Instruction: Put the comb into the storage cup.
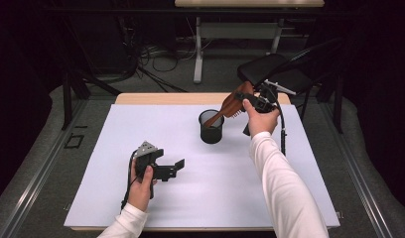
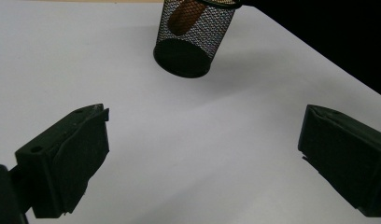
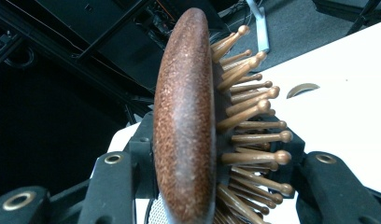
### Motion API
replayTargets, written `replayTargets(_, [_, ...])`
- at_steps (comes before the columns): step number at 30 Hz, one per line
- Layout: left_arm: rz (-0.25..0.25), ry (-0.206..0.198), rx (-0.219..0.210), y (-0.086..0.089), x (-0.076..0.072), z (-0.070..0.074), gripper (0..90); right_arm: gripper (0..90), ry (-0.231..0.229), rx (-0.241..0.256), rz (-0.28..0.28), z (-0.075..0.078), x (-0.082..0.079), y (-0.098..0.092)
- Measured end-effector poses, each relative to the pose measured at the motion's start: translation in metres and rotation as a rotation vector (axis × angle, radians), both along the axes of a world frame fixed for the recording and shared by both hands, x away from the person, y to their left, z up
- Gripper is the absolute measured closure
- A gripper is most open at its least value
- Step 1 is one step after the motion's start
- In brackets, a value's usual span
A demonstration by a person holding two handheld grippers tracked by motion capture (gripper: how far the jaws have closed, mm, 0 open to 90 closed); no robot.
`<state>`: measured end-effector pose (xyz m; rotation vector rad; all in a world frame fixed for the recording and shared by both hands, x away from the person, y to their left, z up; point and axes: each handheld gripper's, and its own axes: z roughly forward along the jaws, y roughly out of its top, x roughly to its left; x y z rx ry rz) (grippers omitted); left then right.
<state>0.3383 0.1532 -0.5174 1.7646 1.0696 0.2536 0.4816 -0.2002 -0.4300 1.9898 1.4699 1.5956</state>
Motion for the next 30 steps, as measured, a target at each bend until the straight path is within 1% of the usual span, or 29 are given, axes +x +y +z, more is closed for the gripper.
replayTargets(7, [0.000, 0.000, 0.001, 0.000, 0.000, 0.000, 2.1, 48.3, 0.015, -0.010, 0.007, -0.004, 0.001, 0.001])
replayTargets(8, [0.000, 0.000, 0.000, 0.000, 0.000, 0.000, 2.1, 48.3, 0.006, -0.014, 0.005, -0.005, 0.001, 0.002])
replayTargets(11, [0.001, 0.000, 0.000, 0.000, 0.000, 0.000, 2.1, 48.3, 0.016, -0.012, 0.011, -0.005, 0.001, 0.003])
replayTargets(12, [0.001, 0.000, 0.001, 0.000, 0.000, 0.000, 2.1, 48.3, 0.016, -0.014, 0.012, -0.006, 0.001, 0.004])
replayTargets(13, [0.001, 0.000, 0.000, 0.000, 0.000, 0.000, 2.1, 48.3, 0.007, -0.016, 0.008, -0.007, 0.002, 0.004])
replayTargets(15, [0.001, 0.000, 0.000, 0.000, 0.000, 0.000, 2.1, 48.3, 0.016, -0.018, 0.014, -0.007, 0.001, 0.005])
replayTargets(17, [0.001, 0.000, -0.001, 0.000, 0.000, -0.001, 2.1, 48.3, 0.011, -0.016, 0.012, -0.008, 0.002, 0.006])
replayTargets(19, [0.001, 0.000, -0.001, 0.000, 0.000, 0.000, 2.1, 48.3, 0.016, -0.020, 0.017, -0.009, 0.001, 0.006])
replayTargets(20, [0.000, 0.000, -0.001, 0.000, 0.000, 0.000, 2.1, 48.3, 0.008, -0.017, 0.012, -0.010, 0.002, 0.007])
replayTargets(22, [0.000, 0.001, -0.002, 0.000, 0.000, 0.000, 2.1, 48.3, 0.018, -0.018, 0.017, -0.010, 0.001, 0.007])
replayTargets(29, [-0.001, 0.004, -0.007, 0.001, 0.000, 0.000, 2.1, 48.3, 0.022, -0.029, 0.020, -0.012, 0.001, 0.009])
replayTargets(30, [0.000, 0.005, -0.007, 0.001, 0.000, 0.000, 2.1, 48.3, 0.015, -0.028, 0.015, -0.012, 0.002, 0.009])
